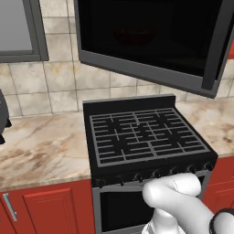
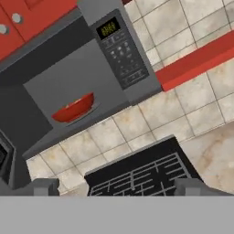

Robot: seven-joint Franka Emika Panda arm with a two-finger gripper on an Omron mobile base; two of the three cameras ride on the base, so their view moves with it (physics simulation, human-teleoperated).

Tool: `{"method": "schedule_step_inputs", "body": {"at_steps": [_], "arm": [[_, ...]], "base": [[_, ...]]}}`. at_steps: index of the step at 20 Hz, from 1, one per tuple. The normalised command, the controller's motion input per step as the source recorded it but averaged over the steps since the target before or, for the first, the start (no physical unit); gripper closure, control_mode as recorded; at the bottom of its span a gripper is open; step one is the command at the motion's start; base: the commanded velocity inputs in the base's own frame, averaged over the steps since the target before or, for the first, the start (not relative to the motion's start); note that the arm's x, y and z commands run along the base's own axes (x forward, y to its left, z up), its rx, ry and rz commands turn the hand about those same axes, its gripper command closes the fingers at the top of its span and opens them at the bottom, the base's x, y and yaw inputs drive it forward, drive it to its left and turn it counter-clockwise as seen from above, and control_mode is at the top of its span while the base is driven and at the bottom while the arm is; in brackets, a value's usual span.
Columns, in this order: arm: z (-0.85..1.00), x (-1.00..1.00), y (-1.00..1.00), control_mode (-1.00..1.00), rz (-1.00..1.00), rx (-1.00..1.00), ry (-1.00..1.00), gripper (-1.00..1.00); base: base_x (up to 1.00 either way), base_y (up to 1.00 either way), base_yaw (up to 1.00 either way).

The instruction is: The microwave is finished heating the steak and lemon wedge. Take the bowl containing the food and place it on the dining counter.

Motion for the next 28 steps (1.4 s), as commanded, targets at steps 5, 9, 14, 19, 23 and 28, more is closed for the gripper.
{"method": "schedule_step_inputs", "body": {"at_steps": [5, 9, 14, 19, 23, 28], "arm": [[-0.08, 0.92, -0.35, -1.0, 0.15, 0.36, 0.15, -1.0], [0.0, 1.0, 0.0, -1.0, 0.08, 0.28, 0.15, -1.0], [0.0, 1.0, 0.11, -1.0, 0.09, 0.23, 0.19, -1.0], [0.02, 0.83, 0.2, -1.0, 0.14, 0.2, 0.2, -1.0], [0.0, 0.47, 0.51, -1.0, 0.21, 0.15, 0.15, -1.0], [0.0, 0.2, 0.77, -1.0, 0.24, 0.19, 0.11, -1.0]], "base": [[0.0, 0.0, 0.0], [0.0, 0.0, 0.0], [0.0, 0.0, 0.0], [0.0, 0.0, 0.0], [0.0, 0.0, 0.0], [0.0, 0.0, 0.0]]}}
